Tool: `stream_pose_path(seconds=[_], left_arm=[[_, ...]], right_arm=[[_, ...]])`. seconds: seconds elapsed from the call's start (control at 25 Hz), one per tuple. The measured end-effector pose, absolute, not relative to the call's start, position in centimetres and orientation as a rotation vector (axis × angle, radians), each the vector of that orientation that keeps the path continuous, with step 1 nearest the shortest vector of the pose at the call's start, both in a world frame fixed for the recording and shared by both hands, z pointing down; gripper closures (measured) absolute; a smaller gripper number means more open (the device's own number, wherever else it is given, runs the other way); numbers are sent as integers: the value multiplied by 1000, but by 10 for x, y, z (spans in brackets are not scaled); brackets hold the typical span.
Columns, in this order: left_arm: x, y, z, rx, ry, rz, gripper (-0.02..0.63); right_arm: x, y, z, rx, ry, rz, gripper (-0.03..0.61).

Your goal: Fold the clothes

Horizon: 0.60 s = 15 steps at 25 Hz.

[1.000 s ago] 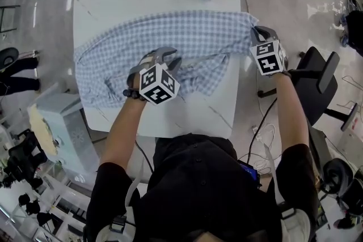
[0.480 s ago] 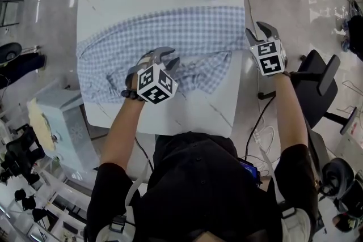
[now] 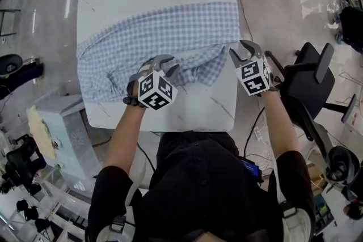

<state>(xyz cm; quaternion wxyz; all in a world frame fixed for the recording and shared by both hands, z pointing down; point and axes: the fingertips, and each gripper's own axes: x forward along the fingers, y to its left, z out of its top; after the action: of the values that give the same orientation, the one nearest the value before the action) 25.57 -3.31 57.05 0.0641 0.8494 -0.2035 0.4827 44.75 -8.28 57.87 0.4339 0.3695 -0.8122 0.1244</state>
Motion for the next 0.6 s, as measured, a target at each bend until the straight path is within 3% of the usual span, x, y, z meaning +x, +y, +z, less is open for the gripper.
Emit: stream_pose_path(seconds=[0.6], left_arm=[[213, 53, 572, 2519, -580, 1444, 492]], right_arm=[[362, 16, 597, 663, -2034, 354, 400]])
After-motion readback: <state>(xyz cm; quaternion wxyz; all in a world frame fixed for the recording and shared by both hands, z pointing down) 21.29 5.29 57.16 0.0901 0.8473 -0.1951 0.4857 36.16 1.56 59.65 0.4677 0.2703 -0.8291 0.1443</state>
